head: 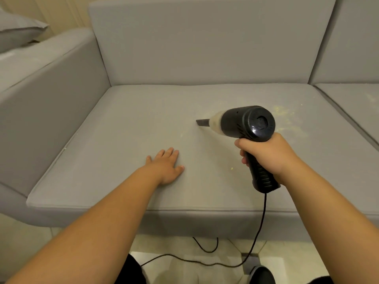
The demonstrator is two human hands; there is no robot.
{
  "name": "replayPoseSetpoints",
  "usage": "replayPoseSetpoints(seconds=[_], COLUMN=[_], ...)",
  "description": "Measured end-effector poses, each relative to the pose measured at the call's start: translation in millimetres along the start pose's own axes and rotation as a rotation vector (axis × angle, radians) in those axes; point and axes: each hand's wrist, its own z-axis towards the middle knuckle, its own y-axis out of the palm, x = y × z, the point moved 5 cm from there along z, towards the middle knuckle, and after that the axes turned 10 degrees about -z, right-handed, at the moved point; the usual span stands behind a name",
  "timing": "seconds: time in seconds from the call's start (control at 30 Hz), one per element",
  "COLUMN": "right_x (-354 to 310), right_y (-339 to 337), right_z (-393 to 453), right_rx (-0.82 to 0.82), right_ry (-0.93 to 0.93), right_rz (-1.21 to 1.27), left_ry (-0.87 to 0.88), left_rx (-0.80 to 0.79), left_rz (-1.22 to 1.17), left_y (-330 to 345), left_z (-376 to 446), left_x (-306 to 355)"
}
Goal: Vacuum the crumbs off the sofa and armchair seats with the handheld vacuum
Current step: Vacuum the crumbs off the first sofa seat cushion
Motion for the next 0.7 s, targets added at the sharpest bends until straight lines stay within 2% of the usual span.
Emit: replayPoseSetpoints(seconds=[0.1,0.2,0.37,0.53,0.7], right_x=[-0.4,-6.8,-6.5,-9.6,-9.2], right_y=[-7.7,-6.9,1.5,4.5,2.5], right_z=[10.9,19.4,26.8,22.5,12.1], right_rx=[0.078,0.055,0.04,-0.041,-0.052], right_ry=[0.046,0.058,0.05,0.009,-0.028], right_rz=[0.081,0.122,0.048,-0.109,-0.08], left_ry=[-0.002,0.006,0.013,0.003,-0.006], left_rx=[0.004,0.018,0.019,0.011,0.007], left_rz=[-0.023,-0.027,-0.032,-0.037,-0.056], left_y=[0.9,-0.7,-1.2,-2.2,-2.0], left_z=[0.6,0.9,1.9,3.4,4.5], left_x=[-0.8,-3.1,-4.3,-3.5,-2.6])
